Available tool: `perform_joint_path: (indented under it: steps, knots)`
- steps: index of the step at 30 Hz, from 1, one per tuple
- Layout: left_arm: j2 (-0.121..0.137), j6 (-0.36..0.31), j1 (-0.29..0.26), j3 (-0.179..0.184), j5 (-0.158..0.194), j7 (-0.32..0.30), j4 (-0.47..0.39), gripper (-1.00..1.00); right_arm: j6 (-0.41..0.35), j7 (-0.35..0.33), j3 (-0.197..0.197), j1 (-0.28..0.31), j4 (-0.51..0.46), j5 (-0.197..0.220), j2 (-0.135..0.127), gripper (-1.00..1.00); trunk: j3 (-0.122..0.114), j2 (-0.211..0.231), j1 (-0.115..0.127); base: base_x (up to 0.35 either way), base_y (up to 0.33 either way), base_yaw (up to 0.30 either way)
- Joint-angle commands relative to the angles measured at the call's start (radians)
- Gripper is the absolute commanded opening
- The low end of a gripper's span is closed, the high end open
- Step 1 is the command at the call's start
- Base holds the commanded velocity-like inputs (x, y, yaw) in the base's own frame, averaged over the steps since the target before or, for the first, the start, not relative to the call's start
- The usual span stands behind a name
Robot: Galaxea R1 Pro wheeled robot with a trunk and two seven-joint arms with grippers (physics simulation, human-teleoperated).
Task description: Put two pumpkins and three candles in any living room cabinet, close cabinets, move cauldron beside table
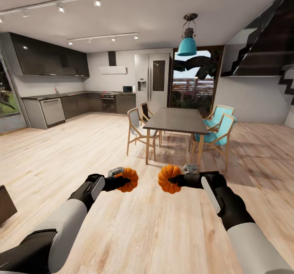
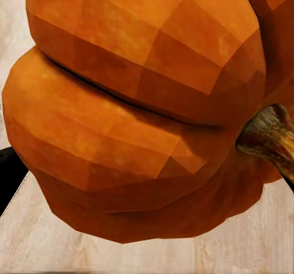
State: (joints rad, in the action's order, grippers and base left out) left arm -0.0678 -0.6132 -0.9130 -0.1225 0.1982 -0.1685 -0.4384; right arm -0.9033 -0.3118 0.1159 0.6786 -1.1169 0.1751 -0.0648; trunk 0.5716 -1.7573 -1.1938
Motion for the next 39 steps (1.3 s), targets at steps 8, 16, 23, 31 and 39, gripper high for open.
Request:
perform_joint_path:
  steps: [8,16,23,31,39]
  knots:
    - [-0.001,-0.006,0.002,-0.008,-0.002,-0.003,0.02,-1.0,-0.003,0.004,0.005,0.0,-0.001,0.009,-0.003,-1.0,0.001,-0.001,0.0,0.0,0.0,0.291]
    - [0.021,0.012,0.009,-0.008,-0.004,0.004,0.023,-1.0,0.002,0.003,0.029,0.001,0.079,0.008,-0.002,-1.0,0.001,-0.001,0.0,0.0,0.0,0.292]
    - [0.023,0.1,0.01,-0.007,-0.005,0.008,0.023,-1.0,0.214,0.003,0.056,0.001,0.256,0.008,-0.003,-1.0,0.001,-0.001,0.0,0.0,0.0,0.292]
    - [0.023,0.229,0.011,-0.008,-0.004,0.017,0.131,-1.0,0.27,0.002,0.094,0.001,0.379,-0.028,-0.001,-1.0,0.002,-0.001,0.0,0.067,-0.011,0.291]
    - [0.025,0.348,0.011,-0.008,-0.003,0.02,0.279,-1.0,0.309,0.001,0.111,0.001,0.409,-0.048,0.0,-1.0,0.002,-0.001,0.0,0.303,-0.082,0.291]
